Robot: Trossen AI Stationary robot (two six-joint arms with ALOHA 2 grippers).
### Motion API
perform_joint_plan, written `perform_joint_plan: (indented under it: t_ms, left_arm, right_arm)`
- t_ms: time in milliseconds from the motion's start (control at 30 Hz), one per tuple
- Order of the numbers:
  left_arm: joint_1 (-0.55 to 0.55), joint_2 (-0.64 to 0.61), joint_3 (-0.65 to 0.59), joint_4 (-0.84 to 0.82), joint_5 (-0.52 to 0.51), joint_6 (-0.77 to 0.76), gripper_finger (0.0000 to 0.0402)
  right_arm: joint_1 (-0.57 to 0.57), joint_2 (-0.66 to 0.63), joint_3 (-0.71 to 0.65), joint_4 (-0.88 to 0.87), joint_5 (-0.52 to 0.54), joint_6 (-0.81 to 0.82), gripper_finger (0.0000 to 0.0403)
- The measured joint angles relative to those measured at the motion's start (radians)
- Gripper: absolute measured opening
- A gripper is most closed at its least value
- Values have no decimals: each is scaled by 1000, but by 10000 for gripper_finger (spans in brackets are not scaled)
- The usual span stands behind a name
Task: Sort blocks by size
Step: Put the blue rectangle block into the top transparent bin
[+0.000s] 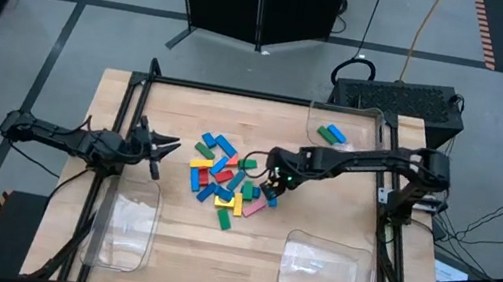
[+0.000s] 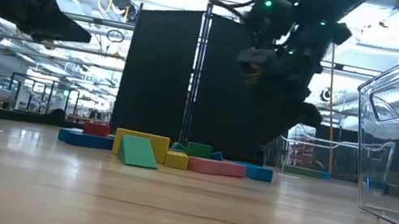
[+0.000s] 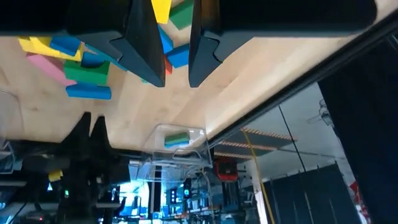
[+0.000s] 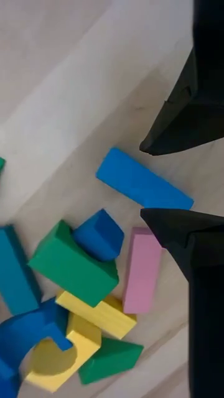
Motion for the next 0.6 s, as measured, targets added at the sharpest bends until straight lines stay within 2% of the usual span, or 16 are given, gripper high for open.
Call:
perform_joint_plan:
  t_ms: [300,600]
  left_arm:
    - [0,1,0,25,8,27,75]
    - [0,3,0,33,54,23,75]
  right_arm:
    - [10,134,114,-66,8,8,144]
    - [15,178,120,-129,40,47,144]
